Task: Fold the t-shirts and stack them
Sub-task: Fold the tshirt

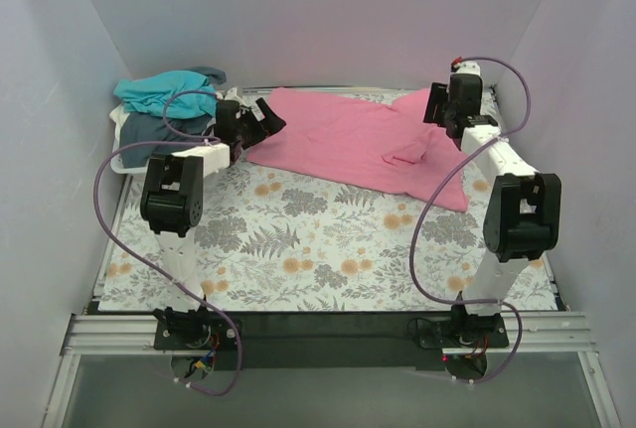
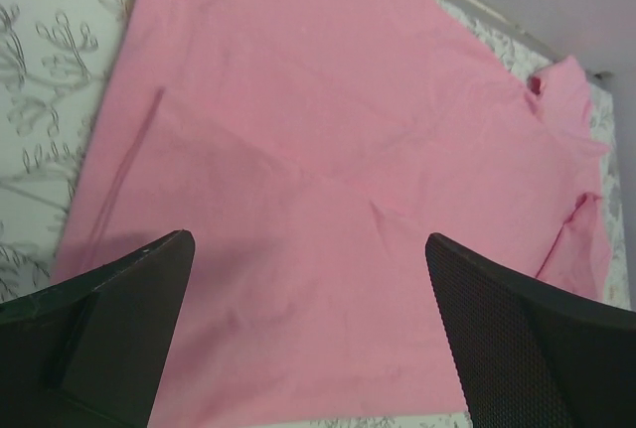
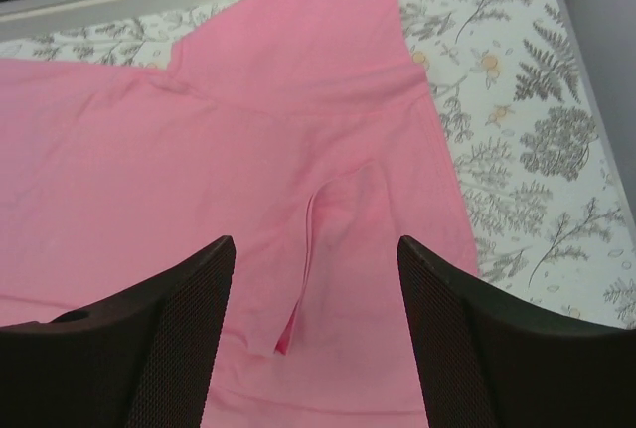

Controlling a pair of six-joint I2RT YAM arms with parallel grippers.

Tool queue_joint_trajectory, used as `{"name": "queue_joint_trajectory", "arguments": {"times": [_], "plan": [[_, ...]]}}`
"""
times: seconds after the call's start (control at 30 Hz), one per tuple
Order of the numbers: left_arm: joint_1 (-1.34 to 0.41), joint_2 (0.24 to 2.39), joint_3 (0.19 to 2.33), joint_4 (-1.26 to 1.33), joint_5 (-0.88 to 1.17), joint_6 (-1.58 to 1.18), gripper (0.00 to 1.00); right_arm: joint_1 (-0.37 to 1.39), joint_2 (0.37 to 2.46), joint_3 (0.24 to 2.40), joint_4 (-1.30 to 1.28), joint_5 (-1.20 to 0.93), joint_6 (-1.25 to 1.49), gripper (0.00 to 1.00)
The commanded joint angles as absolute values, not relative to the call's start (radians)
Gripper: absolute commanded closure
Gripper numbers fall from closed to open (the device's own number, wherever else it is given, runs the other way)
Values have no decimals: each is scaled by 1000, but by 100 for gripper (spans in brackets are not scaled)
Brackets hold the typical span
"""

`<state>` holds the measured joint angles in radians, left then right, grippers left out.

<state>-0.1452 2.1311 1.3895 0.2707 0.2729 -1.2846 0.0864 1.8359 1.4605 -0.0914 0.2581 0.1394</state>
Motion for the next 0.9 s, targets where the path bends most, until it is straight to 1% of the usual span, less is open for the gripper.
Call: {"name": "queue_joint_trajectory", "arguments": {"times": [0.0, 0.03, 0.13, 0.33, 0.5, 0.6, 0.87], "plan": [[-186, 2000, 1303, 267, 189, -1209, 5, 94, 1727, 1327, -66, 164, 169, 40], [-193, 1987, 1246, 281, 186, -1209, 5, 98, 1711, 1287, -60, 152, 182, 40], [-207, 1941, 1171, 325, 184, -1212, 5, 141, 1637, 1129, -19, 130, 190, 41], [-207, 1945, 1143, 411, 241, -1227, 5, 221, 1545, 970, 26, 153, 205, 41], [-207, 2000, 1176, 471, 256, -1241, 5, 238, 1552, 913, 43, 155, 209, 41], [-209, 2028, 1190, 433, 244, -1235, 4, 238, 1568, 890, 58, 161, 213, 41], [-209, 2010, 1057, 443, 195, -1273, 4, 236, 1629, 888, 83, 173, 212, 41]]}}
